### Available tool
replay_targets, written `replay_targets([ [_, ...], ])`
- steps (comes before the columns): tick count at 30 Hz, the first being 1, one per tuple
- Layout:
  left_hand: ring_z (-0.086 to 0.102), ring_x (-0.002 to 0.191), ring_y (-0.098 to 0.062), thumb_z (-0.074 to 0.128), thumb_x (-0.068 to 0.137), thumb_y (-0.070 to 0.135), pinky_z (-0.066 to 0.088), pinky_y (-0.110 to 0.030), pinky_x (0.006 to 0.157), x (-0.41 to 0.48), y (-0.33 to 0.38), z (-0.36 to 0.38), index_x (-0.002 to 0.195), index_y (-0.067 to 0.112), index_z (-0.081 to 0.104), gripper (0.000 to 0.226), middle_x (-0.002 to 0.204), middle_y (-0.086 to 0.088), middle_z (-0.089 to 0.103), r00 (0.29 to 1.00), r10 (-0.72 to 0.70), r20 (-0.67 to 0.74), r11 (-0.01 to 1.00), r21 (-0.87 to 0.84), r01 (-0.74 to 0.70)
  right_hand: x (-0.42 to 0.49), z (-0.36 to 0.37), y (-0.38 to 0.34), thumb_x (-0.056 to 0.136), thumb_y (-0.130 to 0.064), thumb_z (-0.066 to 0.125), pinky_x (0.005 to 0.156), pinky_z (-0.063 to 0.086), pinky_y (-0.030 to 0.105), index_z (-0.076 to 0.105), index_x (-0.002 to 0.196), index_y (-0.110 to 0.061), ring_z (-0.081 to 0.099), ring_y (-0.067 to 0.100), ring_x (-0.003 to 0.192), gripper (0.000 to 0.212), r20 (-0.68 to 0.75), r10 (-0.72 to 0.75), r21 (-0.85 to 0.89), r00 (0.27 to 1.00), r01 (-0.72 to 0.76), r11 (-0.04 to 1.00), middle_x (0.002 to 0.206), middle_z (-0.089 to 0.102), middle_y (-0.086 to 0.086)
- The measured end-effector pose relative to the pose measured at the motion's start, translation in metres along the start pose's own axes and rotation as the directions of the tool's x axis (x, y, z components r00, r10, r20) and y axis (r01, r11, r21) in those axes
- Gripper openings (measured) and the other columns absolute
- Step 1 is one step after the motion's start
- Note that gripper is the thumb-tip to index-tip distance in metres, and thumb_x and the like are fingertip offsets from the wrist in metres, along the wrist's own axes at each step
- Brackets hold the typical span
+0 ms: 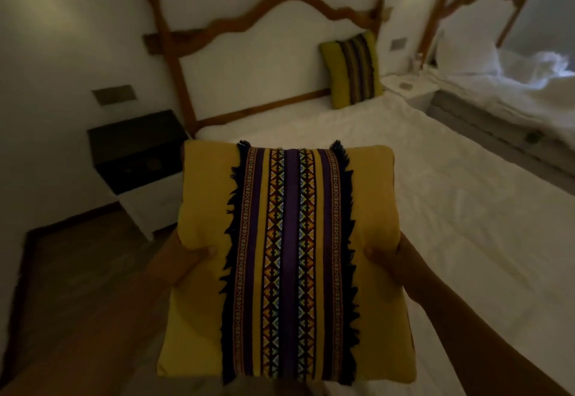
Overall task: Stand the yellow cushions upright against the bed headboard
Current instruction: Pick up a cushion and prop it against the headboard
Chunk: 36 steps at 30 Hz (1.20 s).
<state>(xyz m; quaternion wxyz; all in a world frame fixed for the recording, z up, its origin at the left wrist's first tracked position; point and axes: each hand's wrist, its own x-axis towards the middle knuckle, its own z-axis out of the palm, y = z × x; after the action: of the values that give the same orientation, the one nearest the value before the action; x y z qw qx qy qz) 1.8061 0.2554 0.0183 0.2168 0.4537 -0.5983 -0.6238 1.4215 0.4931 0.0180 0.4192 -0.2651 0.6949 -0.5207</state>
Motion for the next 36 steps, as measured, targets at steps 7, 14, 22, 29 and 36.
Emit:
replay_targets([
  [7,0.064,0.114,-0.025,0.089,0.057,0.044,0.051,-0.055,0.096,0.000,0.015,-0.134,0.143,0.034,0.042,0.098,0.129,0.000,0.064,0.989,0.035,-0.144,0.998,-0.037,-0.041,0.075,0.132,-0.063,0.071,-0.022,0.083,0.067,0.061,0.032,0.053,0.132,-0.033,0.075,0.018,0.095,0.069,0.164,-0.093,-0.010,0.982,0.096,0.995,0.116,0.073,-0.001],
  [14,0.065,0.113,-0.026,0.092,0.052,0.047,0.052,-0.058,0.094,0.050,0.018,-0.202,0.140,0.040,0.042,0.101,0.128,0.002,0.064,0.956,0.007,-0.293,0.996,-0.087,-0.034,0.174,0.204,-0.112,0.072,-0.015,0.082,0.063,0.061,0.030,0.056,0.129,-0.033,0.075,0.017,0.092,0.065,0.244,-0.110,-0.010,0.963,0.117,0.993,0.117,0.071,0.002],
  [22,0.070,0.104,-0.020,0.093,0.048,0.050,0.060,-0.038,0.073,0.186,0.035,-0.233,0.137,0.044,0.045,0.101,0.123,0.004,0.067,0.935,-0.042,-0.353,0.995,-0.102,0.007,0.341,0.246,-0.138,0.076,-0.013,0.082,0.075,0.061,0.043,0.049,0.140,-0.023,0.070,0.030,0.103,0.073,0.286,-0.088,-0.028,0.954,0.100,0.995,0.123,0.068,0.009],
  [29,0.063,0.113,-0.027,0.086,0.066,0.035,0.053,-0.056,0.094,0.299,0.074,-0.237,0.144,0.036,0.039,0.091,0.130,0.000,0.061,0.936,-0.070,-0.346,0.997,-0.060,0.053,0.449,0.246,-0.178,0.073,-0.020,0.084,0.056,0.059,0.025,0.059,0.113,-0.043,0.076,0.012,0.081,0.053,0.272,-0.070,-0.051,0.960,0.087,0.995,0.107,0.073,-0.002],
  [36,0.060,0.110,-0.016,0.086,0.067,0.035,0.051,-0.031,0.075,0.394,0.099,-0.228,0.145,0.040,0.030,0.096,0.121,0.012,0.058,0.943,-0.060,-0.326,0.997,-0.061,0.042,0.518,0.235,-0.204,0.074,-0.026,0.084,0.057,0.054,0.024,0.056,0.111,-0.038,0.070,0.014,0.083,0.048,0.187,-0.056,-0.142,0.981,0.084,0.986,0.102,0.068,-0.008],
])
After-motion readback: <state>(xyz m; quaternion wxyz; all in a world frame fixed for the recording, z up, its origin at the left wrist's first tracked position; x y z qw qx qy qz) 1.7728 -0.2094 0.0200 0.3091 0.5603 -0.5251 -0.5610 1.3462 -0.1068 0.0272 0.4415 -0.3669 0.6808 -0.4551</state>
